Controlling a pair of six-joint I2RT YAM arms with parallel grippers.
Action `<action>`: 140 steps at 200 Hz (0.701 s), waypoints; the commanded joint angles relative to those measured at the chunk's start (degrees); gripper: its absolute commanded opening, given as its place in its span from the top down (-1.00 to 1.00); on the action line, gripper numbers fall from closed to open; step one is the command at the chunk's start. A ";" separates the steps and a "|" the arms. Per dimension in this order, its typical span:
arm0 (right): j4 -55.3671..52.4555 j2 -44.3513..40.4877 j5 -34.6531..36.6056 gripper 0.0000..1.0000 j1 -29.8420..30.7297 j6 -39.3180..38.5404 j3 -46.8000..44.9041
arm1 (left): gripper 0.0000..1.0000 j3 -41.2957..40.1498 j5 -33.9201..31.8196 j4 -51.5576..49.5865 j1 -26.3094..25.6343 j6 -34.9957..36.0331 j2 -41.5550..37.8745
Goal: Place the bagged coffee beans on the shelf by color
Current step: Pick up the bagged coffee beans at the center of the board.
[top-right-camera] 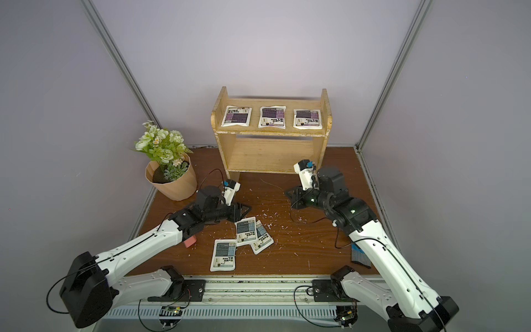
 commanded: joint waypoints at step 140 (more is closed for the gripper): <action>28.38 22.43 -9.63 -0.04 14.18 8.17 -15.92 | -0.12 -19.55 4.47 10.87 5.37 -11.80 -0.61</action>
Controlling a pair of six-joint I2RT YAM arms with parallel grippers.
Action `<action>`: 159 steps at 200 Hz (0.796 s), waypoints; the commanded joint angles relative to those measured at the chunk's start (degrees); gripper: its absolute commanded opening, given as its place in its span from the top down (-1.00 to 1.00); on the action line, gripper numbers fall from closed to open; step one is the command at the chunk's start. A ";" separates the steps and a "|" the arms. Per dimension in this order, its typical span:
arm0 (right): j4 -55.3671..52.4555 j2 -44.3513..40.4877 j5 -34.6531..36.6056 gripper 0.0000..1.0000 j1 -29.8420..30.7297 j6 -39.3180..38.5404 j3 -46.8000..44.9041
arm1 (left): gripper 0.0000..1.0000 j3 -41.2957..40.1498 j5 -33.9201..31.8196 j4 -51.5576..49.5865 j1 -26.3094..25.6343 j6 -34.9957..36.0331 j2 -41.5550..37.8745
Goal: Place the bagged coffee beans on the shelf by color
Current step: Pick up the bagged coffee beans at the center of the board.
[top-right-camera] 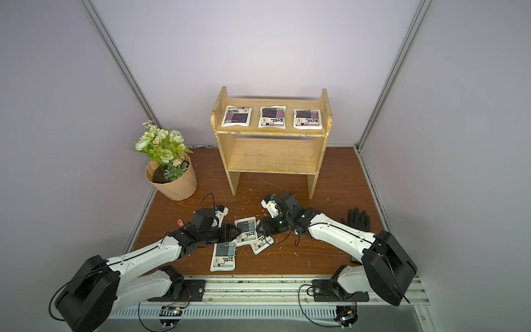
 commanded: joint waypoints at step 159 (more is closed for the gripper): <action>21.46 18.86 -10.36 0.07 0.61 3.58 -2.70 | -0.03 0.60 3.19 5.31 0.67 0.35 11.31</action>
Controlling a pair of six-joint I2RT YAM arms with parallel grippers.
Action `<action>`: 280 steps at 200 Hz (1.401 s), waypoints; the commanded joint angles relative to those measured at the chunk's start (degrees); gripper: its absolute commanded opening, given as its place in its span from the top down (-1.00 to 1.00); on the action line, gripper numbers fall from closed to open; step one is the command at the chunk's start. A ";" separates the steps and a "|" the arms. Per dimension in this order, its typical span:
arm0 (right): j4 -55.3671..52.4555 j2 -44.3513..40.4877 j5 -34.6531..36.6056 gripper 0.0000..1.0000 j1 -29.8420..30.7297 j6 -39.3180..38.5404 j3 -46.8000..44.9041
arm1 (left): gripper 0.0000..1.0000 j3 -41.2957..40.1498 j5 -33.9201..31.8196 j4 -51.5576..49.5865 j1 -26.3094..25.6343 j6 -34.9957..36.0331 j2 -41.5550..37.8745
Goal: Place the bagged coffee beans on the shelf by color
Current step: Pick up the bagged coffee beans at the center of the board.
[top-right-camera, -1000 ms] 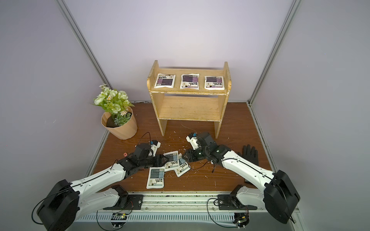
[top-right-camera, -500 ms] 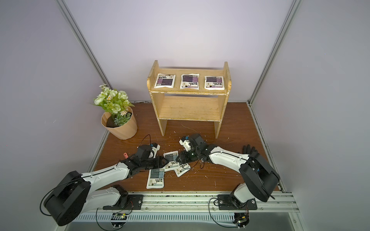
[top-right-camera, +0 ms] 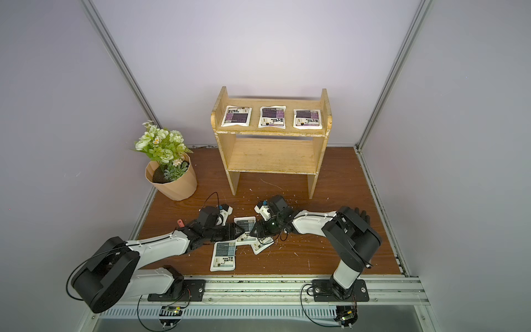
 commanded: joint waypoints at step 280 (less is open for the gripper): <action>-3.79 -21.96 12.94 -0.03 0.06 -1.90 18.14 | 1.00 31.22 -5.21 -17.22 0.55 15.17 -13.32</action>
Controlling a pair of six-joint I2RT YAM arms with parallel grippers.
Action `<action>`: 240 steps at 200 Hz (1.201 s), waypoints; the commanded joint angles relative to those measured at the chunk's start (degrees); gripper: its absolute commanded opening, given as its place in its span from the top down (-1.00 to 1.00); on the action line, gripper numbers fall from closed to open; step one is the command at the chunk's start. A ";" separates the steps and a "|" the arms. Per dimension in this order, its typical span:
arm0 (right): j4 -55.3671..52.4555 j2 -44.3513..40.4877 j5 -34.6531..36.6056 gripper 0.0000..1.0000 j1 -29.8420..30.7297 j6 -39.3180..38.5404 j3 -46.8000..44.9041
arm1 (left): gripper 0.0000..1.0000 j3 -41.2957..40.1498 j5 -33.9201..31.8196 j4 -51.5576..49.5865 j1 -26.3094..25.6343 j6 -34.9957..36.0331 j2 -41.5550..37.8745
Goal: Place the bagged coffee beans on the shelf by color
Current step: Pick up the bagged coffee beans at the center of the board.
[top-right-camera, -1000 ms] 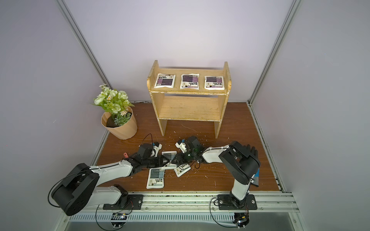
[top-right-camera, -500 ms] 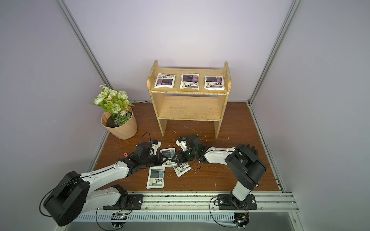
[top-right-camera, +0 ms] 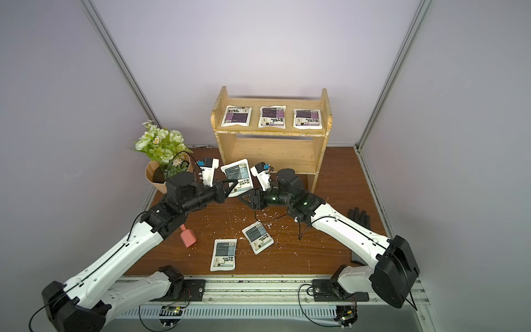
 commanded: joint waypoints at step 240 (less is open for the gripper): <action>26.04 -2.03 2.14 0.44 -2.23 10.01 -8.89 | 0.99 -2.80 16.41 13.52 6.50 -0.78 5.87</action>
